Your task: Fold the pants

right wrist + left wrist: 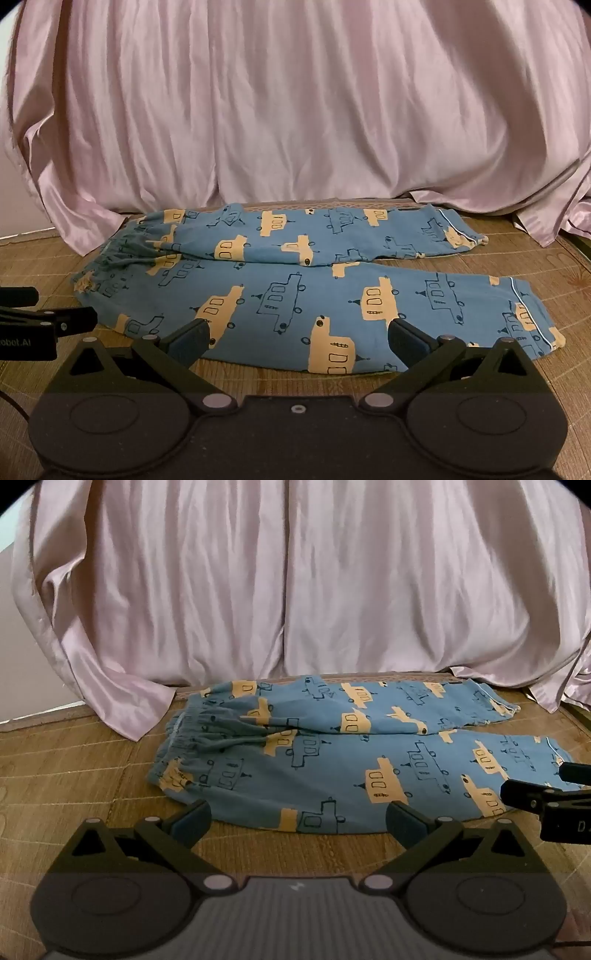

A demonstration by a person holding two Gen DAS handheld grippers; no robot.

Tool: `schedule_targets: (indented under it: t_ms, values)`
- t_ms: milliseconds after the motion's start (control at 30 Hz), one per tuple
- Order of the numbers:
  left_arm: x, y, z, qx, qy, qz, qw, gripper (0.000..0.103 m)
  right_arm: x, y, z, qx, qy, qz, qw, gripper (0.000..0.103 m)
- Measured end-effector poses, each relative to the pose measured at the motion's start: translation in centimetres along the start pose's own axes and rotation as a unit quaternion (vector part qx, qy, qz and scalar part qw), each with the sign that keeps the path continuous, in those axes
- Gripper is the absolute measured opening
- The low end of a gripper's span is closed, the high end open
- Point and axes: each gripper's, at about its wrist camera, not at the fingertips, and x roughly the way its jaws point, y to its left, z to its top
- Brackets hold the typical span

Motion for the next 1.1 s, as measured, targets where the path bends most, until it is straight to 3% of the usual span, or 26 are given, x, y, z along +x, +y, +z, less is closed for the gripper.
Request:
schedule_targets:
  t_ms: [1100]
  values:
    - [0.0,0.2,-0.2,-0.001,0.001,0.0,1.0,0.103,0.09,-0.31,-0.03,0.004,0.003,0.002,1.0,0.102]
